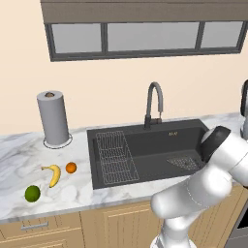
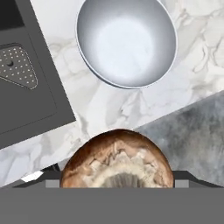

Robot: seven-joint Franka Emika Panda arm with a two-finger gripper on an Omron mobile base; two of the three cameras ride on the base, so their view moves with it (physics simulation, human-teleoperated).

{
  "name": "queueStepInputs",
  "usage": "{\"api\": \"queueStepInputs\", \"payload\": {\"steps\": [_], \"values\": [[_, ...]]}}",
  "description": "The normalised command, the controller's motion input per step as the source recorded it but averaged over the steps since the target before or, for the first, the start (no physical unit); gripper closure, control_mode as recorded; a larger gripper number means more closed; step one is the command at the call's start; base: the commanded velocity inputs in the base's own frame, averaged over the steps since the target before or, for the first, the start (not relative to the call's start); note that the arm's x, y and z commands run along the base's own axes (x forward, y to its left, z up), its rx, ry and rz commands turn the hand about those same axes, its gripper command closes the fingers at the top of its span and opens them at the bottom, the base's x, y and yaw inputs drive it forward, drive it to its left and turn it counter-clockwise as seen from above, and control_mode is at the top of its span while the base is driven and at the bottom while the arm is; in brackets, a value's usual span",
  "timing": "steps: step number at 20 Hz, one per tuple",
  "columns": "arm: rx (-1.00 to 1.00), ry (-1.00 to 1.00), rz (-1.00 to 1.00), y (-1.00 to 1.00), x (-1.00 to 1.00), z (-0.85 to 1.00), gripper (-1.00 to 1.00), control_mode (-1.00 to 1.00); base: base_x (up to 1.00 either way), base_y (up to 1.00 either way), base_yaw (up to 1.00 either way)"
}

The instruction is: There is a mixed pile of frozen fruits and vegetables on the counter. Locate all the frozen vegetables and place the items in a bowl on the counter. Take all the frozen fruits and defrost them in a running sink.

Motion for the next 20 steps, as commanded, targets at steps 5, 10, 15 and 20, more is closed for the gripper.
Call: {"api": "queueStepInputs", "payload": {"steps": [5, 10, 15, 20], "values": [[0.11, 0.0, 0.02, -0.1, 0.31, -0.21, 1.0, -1.0, 0.0, 0.0, 0.0], [0.02, 0.0, 0.06, -0.22, 0.38, -0.27, 1.0, -1.0, 0.0, 0.0, 0.0], [0.0, -0.02, 0.07, -0.38, 0.39, -0.24, 1.0, -1.0, 0.0, 0.0, 0.0], [0.08, 0.0, 0.07, -0.48, 0.3, -0.29, 1.0, -1.0, 0.0, 0.0, 0.0]]}}
